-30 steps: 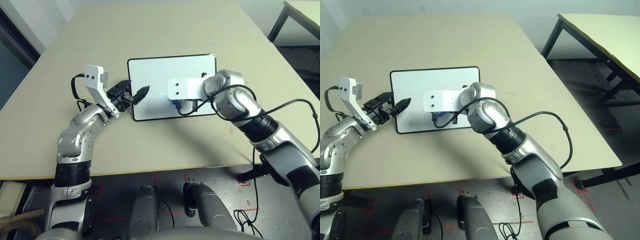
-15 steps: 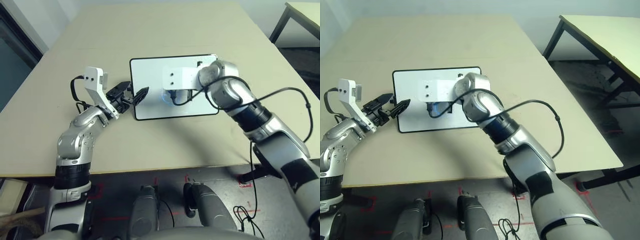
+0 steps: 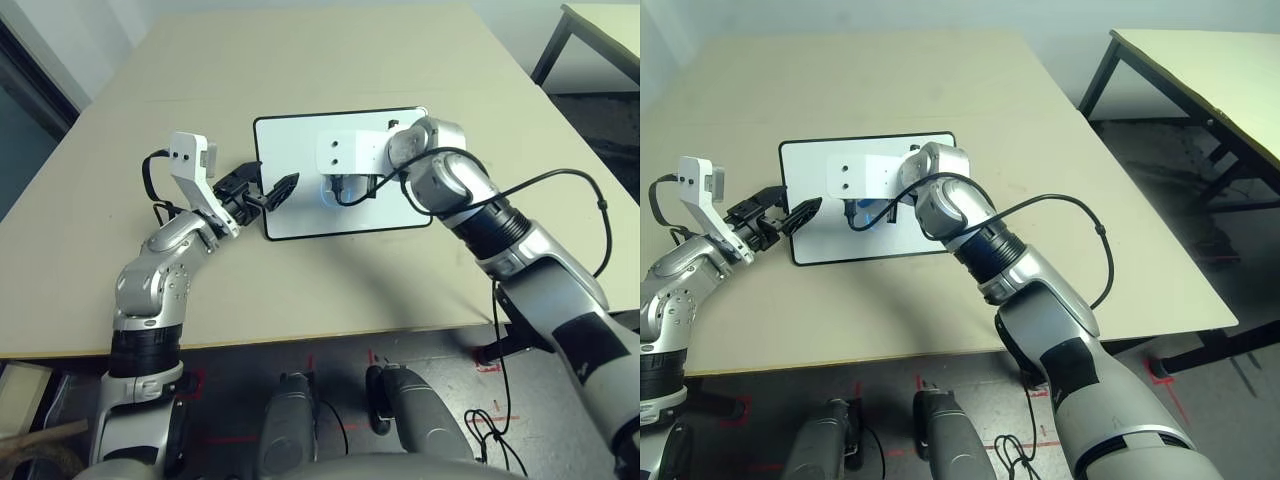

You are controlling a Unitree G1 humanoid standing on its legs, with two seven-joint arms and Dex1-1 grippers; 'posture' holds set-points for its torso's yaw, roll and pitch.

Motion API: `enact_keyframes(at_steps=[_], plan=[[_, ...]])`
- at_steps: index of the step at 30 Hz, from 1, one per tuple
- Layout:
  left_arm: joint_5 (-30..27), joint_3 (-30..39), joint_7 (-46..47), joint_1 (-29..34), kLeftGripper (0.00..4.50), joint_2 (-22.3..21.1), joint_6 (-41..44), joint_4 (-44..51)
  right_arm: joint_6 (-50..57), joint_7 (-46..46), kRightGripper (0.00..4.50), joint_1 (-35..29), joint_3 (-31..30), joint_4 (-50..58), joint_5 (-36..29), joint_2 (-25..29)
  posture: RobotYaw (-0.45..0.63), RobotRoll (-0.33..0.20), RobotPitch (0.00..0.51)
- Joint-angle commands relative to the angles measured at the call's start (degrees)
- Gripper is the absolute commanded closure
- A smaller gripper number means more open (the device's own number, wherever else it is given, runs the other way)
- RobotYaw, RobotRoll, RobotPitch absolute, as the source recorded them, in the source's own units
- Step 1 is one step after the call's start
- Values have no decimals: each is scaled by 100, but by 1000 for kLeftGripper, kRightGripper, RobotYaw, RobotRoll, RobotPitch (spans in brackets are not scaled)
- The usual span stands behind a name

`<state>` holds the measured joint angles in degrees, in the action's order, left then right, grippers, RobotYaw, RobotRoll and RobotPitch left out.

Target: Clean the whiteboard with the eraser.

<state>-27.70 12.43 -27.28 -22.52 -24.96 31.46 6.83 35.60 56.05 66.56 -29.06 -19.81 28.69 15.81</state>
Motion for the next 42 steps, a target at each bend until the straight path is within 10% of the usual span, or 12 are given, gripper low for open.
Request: enact_keyframes(at_steps=[1,13,27,39,42], plan=[[64,322,247,-85,0,111,-526,29,569,-732,4164,702,1249,-372,-543,41,-3,0,135],[786,1198,1089,-730,0,-175,-2473,-1686,1812,-2726,4164,633,3162,-1829,-1322,1255,-24,0,108],[1009,1105,863,-612,0,-333,-3143,-3476,4543,-3270,4090,-1518,3878,454,-2493,410,-27,0,96],[1079,918,709,-1027,0,-348,-3211,-4033,1313,-4310,204,-1538,4837,-617,-2953,647,-61,0,119],[1091,858,689,-1167,0,-330,-3280,-4198,244,-4489,12,-1484,5196,-1195,-3256,651,-74,0,122]])
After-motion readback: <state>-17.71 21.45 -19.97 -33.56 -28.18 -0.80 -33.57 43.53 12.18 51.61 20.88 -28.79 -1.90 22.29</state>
